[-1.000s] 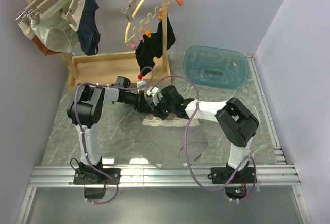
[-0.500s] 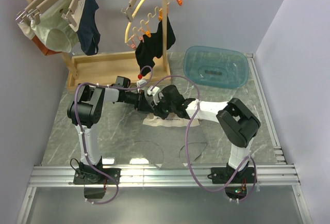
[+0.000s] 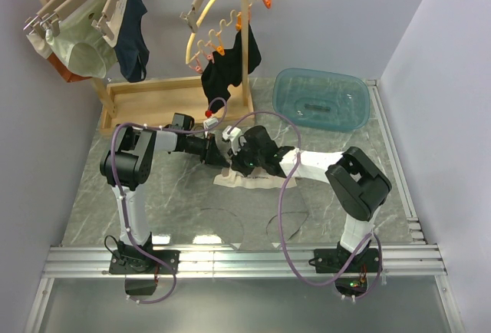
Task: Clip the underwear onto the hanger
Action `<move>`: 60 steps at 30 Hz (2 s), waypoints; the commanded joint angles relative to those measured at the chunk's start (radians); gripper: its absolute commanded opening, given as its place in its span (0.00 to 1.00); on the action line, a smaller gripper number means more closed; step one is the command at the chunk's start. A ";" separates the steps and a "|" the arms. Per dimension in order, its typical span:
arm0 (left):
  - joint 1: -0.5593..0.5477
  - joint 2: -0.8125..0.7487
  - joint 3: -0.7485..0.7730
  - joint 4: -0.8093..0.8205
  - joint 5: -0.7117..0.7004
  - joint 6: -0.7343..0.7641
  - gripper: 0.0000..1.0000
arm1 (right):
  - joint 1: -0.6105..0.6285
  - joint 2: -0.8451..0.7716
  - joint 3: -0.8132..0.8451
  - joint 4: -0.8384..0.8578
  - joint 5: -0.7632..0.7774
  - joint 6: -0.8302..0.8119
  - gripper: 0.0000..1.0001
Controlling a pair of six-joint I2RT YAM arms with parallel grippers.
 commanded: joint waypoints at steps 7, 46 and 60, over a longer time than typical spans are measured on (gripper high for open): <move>0.004 -0.012 0.023 -0.008 -0.032 0.001 0.06 | -0.013 -0.054 -0.002 0.035 -0.004 -0.003 0.00; 0.008 -0.400 -0.033 -0.019 -0.403 0.025 0.75 | -0.076 -0.211 0.102 -0.215 -0.063 0.081 0.45; -0.416 -0.390 0.091 -0.132 -0.811 0.330 0.71 | -0.751 -0.373 0.029 -0.609 -0.281 0.103 0.39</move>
